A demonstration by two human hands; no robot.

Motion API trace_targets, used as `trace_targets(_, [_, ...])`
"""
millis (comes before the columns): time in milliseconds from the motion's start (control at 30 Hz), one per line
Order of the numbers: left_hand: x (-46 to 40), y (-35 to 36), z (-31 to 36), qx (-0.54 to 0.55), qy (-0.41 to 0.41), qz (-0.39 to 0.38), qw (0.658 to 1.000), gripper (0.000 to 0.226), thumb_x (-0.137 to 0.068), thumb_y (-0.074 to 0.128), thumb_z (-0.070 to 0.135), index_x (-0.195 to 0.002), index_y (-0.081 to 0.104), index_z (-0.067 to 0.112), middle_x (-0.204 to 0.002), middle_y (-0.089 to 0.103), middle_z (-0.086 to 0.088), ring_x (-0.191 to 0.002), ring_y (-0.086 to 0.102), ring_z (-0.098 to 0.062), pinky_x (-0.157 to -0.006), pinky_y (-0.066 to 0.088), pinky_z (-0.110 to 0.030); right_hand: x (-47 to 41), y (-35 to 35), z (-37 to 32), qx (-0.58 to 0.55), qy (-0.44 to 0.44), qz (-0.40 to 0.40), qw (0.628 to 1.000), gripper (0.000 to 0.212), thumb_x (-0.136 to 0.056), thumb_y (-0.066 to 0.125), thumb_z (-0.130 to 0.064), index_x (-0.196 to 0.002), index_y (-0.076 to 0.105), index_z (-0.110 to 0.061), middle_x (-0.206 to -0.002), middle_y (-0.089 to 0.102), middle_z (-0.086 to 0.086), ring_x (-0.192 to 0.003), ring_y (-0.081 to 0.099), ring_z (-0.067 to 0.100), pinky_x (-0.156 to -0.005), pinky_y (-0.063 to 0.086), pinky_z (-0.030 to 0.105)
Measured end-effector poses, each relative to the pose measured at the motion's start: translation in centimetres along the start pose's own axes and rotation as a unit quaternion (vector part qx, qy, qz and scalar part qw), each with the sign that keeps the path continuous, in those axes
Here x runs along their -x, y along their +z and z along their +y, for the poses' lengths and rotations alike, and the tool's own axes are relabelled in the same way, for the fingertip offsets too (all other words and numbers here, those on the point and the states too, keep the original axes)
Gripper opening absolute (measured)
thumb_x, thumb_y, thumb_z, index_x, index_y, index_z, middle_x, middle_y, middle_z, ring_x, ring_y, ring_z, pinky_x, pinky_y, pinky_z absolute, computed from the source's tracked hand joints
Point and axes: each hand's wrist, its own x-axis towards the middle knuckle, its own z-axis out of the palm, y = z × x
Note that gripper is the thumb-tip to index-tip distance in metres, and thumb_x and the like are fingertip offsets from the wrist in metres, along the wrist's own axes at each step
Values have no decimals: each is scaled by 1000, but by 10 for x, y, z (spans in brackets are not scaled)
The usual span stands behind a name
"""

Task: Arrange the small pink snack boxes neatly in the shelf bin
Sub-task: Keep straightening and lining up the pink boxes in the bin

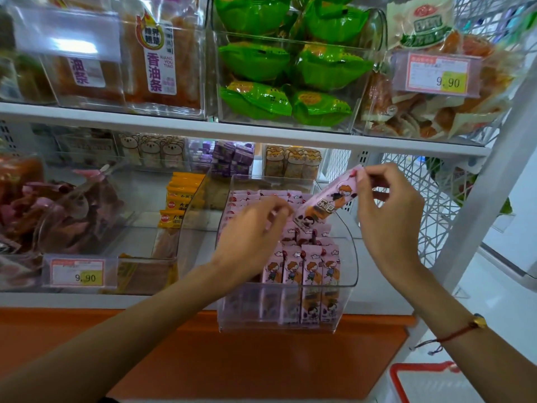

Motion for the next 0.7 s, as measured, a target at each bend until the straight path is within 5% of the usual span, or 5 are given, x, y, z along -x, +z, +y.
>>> trace_targets(167, [5, -8, 17, 29, 19, 66, 997, 54, -76, 53, 64, -114, 50, 26, -107, 53, 15, -93, 52, 1, -73, 42, -15, 9, 7, -10, -114, 150, -36, 981, 12, -96, 54, -20, -93, 62, -12, -84, 64, -2, -78, 63, 0, -64, 52, 14])
trace_targets(300, [9, -4, 15, -87, 70, 73, 991, 45, -75, 76, 43, -108, 53, 23, -100, 48, 18, -91, 46, -1, -71, 39, -9, 13, 12, -14, -173, 231, -68, 955, 18, -95, 55, -25, -97, 64, -10, -88, 68, 3, -82, 67, 11, -78, 57, 31])
trace_targets(433, [8, -7, 10, -67, 60, 77, 993, 39, -84, 69, 37, -117, 54, 24, -105, 51, 19, -91, 52, -1, -72, 46, -15, 12, 10, -13, -237, 309, -80, 918, 20, -93, 59, -28, -103, 65, -11, -92, 69, 1, -84, 67, 11, -77, 56, 26])
trace_targets(567, [6, -5, 7, 34, -13, 17, 999, 44, -92, 52, 43, -133, 42, 27, -117, 57, 16, -83, 60, 3, -64, 55, -22, 9, 5, -6, -347, 376, -204, 835, 43, -87, 56, -43, -115, 58, -10, -98, 63, 0, -89, 60, 10, -88, 46, 28])
trace_targets(700, [7, -1, 6, 99, -36, -48, 993, 33, -97, 42, 41, -128, 41, 31, -116, 59, 10, -88, 65, -23, -65, 56, -44, 10, 3, -6, -387, 312, -251, 831, 43, -88, 58, -19, -130, 53, -16, -105, 70, -4, -100, 64, 10, -86, 51, 24])
